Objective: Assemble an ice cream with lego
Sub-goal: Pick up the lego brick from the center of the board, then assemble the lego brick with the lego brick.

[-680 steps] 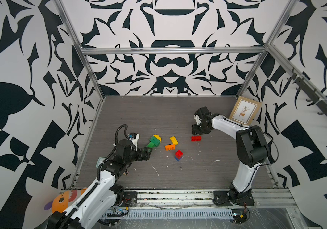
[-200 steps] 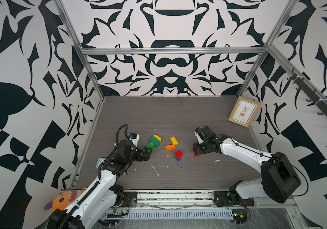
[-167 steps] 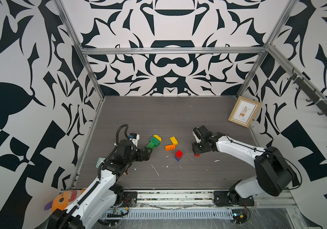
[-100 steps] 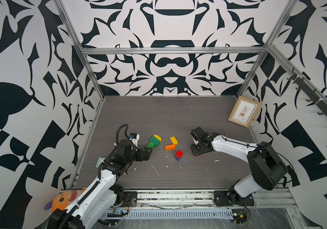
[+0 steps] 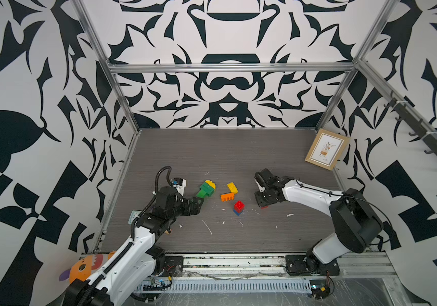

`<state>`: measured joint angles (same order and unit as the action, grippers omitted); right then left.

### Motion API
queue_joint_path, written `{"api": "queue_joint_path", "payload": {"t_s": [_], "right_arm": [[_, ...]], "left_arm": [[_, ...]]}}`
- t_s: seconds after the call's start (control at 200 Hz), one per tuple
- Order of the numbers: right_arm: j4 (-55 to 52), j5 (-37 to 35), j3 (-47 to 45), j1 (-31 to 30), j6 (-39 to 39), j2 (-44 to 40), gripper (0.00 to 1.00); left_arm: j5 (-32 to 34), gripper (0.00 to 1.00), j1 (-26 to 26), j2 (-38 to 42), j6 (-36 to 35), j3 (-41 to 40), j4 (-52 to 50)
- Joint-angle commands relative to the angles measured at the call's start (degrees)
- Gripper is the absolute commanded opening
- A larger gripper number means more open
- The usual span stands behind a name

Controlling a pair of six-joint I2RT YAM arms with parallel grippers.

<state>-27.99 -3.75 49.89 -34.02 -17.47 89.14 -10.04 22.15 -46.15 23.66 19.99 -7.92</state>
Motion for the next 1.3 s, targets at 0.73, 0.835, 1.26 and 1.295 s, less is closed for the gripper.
{"api": "queue_joint_path", "payload": {"t_s": [0.73,0.835,1.26,1.295], "right_arm": [[-18.0,7.4,19.8,-16.2,14.4,-4.1,0.24],[-17.5,6.7,19.4,-16.5,14.6,-3.0,0.24],[-14.6,5.7,19.4,-16.6,13.9,-0.8,0.24],[-14.6,5.8,19.4,-16.6,13.9,-0.7,0.24]], "left_arm": [[-0.4,0.99,0.1,-0.1,0.2,-0.6,0.5],[-0.3,0.99,0.1,-0.1,0.2,-0.7,0.5],[-0.5,0.99,0.1,-0.3,0.2,-0.5,0.5],[-0.5,0.99,0.1,-0.3,0.1,-0.6,0.5]]}}
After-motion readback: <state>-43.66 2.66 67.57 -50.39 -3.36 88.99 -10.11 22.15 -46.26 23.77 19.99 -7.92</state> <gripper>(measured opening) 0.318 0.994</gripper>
